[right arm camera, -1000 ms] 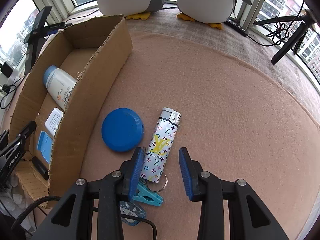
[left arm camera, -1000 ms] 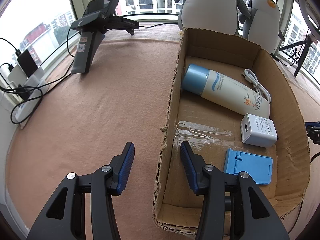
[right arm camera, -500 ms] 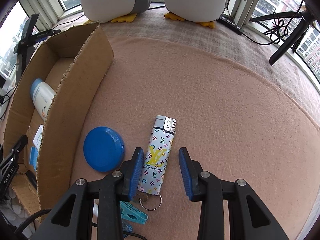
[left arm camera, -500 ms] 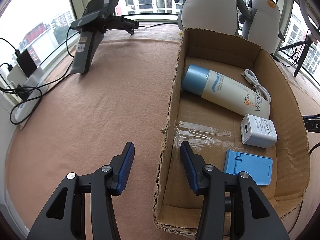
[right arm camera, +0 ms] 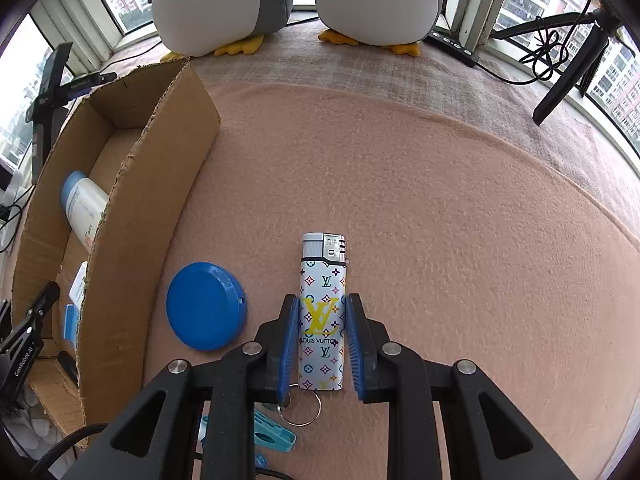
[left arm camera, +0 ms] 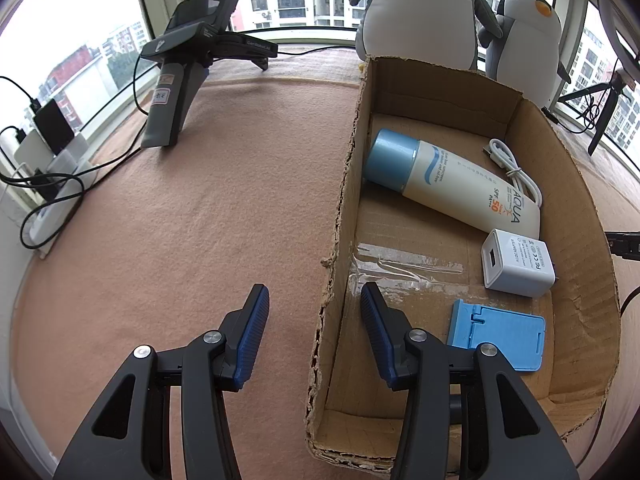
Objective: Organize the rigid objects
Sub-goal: 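Grasp the white patterned lighter with the right gripper, then carry the lighter into the box and open the right gripper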
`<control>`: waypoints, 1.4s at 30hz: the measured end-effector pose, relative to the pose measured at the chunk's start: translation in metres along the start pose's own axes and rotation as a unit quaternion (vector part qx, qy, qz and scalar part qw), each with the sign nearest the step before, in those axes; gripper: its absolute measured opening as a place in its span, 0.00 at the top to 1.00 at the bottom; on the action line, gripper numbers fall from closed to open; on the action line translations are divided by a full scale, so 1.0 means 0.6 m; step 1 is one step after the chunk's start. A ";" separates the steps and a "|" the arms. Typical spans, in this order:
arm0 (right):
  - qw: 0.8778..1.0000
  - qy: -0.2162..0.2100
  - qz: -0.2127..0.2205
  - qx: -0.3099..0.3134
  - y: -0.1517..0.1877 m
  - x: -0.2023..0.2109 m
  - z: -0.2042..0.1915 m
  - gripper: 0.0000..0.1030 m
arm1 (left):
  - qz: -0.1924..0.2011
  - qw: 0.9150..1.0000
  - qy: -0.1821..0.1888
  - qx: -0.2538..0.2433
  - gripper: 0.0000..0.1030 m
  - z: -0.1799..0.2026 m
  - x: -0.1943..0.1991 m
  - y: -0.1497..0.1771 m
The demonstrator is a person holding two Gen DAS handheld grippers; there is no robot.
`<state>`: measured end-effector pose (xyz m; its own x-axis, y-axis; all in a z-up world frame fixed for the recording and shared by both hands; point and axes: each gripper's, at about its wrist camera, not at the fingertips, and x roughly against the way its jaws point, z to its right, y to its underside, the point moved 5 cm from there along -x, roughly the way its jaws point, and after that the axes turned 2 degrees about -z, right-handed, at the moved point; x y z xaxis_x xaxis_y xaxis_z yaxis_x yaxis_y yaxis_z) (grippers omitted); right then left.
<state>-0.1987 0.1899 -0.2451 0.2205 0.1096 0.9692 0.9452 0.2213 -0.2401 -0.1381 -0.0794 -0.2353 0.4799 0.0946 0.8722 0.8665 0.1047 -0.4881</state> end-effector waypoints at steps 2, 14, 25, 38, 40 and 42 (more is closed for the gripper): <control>1.000 -0.004 0.006 -0.006 0.004 0.009 0.002 0.80 | 0.000 1.000 0.000 0.000 0.54 0.000 0.000 0.000; 0.997 -0.030 0.066 0.010 -0.035 0.089 -0.056 0.80 | 0.000 1.000 0.000 0.000 0.54 0.001 0.000 0.000; 0.993 -0.054 0.091 0.055 -0.065 0.131 -0.136 0.80 | 0.000 1.000 0.001 0.000 0.54 0.002 0.000 0.000; 0.991 -0.067 0.081 0.086 -0.110 0.100 -0.208 0.80 | -0.001 1.000 0.003 0.001 0.54 0.003 0.000 0.001; 0.991 -0.066 0.079 0.090 -0.116 0.091 -0.217 0.80 | -0.001 1.000 0.003 0.000 0.54 0.004 0.001 0.001; 0.991 -0.067 0.076 0.091 -0.124 0.081 -0.224 0.80 | -0.001 1.000 0.003 0.001 0.55 0.003 0.000 0.001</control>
<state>-0.2256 0.0485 -0.1726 0.3109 0.2795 0.9084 0.8420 0.3624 -0.3996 -0.1380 -0.0775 -0.2353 0.4785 0.0886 0.8736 0.8675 0.1061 -0.4859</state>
